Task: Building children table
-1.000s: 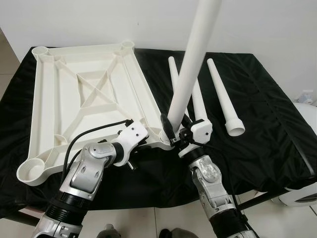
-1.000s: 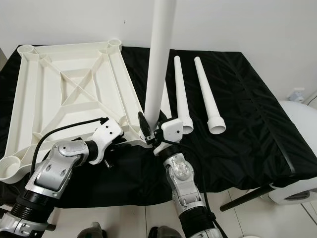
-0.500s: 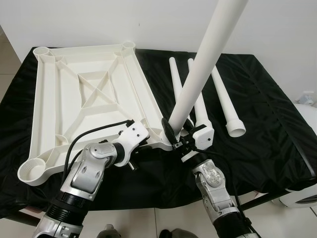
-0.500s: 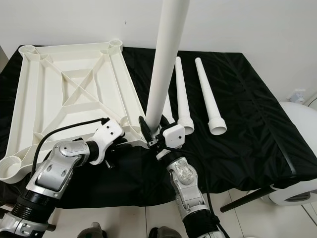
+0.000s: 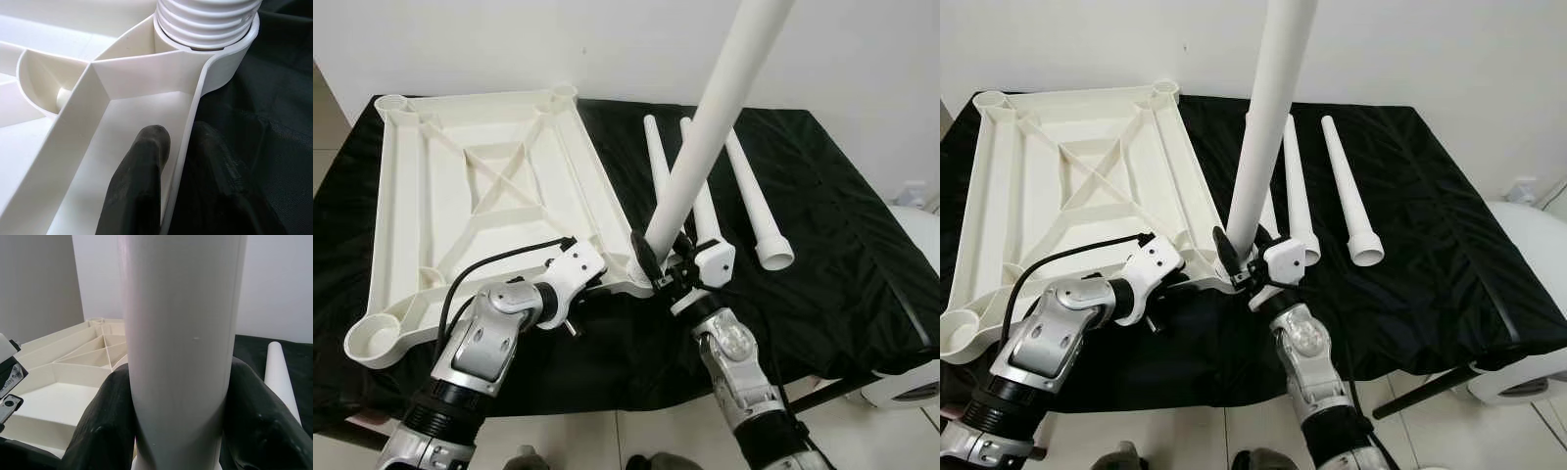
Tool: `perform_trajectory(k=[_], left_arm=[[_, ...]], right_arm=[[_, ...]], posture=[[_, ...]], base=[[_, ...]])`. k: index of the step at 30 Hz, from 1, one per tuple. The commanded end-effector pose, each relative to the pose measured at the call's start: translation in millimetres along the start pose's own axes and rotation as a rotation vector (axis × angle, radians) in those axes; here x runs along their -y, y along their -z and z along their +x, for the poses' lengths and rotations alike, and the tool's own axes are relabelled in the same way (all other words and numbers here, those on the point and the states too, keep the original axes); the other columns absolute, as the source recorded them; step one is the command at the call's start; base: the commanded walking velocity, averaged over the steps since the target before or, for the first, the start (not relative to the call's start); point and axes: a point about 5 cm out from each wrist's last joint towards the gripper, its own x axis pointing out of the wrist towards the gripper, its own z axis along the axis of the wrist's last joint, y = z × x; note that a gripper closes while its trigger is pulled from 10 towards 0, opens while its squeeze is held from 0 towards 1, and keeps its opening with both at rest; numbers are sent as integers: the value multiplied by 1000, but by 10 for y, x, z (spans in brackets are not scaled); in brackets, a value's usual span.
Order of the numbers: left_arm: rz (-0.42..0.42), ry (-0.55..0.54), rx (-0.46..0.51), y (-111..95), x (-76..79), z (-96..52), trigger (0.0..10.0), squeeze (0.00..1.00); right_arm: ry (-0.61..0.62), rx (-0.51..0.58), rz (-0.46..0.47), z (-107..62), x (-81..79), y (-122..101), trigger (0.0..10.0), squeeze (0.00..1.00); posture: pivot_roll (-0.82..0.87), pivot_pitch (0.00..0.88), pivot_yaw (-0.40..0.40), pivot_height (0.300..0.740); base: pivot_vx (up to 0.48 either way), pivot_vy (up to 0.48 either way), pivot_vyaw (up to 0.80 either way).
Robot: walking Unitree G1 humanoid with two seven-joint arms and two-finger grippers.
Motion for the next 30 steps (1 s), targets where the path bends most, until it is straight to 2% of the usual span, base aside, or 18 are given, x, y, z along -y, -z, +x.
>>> perform_trajectory(k=[1,6,13,20,23,27,30], left_arm=[[-22,-136,-39,106,-118,-79,10000,0],[-25,-137,-40,110,-114,-81,10000,0],[-30,-144,-43,125,-119,-98,10000,0],[-30,-145,-43,122,-124,-98,10000,0],[-28,-144,-41,114,-127,-93,10000,0],[-29,-142,-40,112,-126,-90,10000,0],[-27,-141,-40,110,-123,-89,10000,0]], right_arm=[[166,-325,30,-427,355,492,10000,0],[133,-340,54,-423,347,520,10000,0],[22,-330,83,-465,213,523,10000,0],[-33,-318,131,-479,157,498,10000,0],[-68,-314,109,-487,147,494,10000,0],[-71,-316,115,-492,141,500,10000,0],[-41,-332,155,-466,167,514,10000,0]], posture=[[47,43,-66,740],[50,43,-68,740],[53,48,-71,740],[50,48,-69,740],[47,47,-67,740],[46,47,-66,740],[47,48,-66,740]], base=[[0,0,0],[0,0,0],[0,0,0],[0,0,0],[0,0,0],[0,0,0],[0,0,0]])
